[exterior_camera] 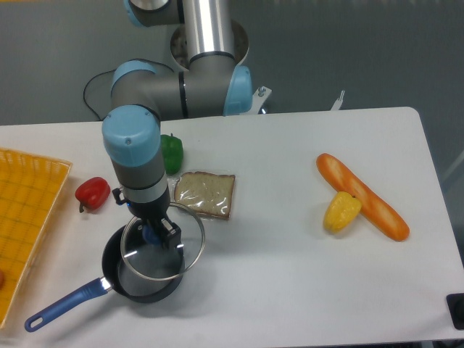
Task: Open the lid
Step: 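Lift the glass lid up off the saucepan by its knob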
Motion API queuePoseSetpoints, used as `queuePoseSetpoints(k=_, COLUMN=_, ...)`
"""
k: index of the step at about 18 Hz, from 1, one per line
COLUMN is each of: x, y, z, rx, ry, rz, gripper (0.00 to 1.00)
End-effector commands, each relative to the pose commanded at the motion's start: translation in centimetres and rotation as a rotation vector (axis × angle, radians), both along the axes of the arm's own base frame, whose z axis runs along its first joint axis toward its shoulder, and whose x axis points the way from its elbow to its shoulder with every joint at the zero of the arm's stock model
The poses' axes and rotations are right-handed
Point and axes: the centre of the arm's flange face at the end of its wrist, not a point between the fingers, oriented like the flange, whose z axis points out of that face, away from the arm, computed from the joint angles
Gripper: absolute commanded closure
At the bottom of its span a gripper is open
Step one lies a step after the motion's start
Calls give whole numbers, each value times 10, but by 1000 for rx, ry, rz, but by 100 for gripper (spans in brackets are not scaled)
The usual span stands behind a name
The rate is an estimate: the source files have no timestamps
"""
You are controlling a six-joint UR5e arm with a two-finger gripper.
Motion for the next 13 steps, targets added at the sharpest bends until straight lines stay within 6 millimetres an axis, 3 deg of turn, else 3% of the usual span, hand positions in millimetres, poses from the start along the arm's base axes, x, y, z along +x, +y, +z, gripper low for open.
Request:
queuePoseSetpoints(k=3, x=-5, y=-6, z=-2, rx=-13, ry=-1, rz=-41, gripper=64)
queuePoseSetpoints(k=7, x=-29, y=-23, z=2, rx=-32, ry=-5, rz=-83, gripper=64)
queuePoseSetpoints(k=13, x=-47, y=-39, z=-10, rx=-83, ry=12, rz=-118, gripper=64)
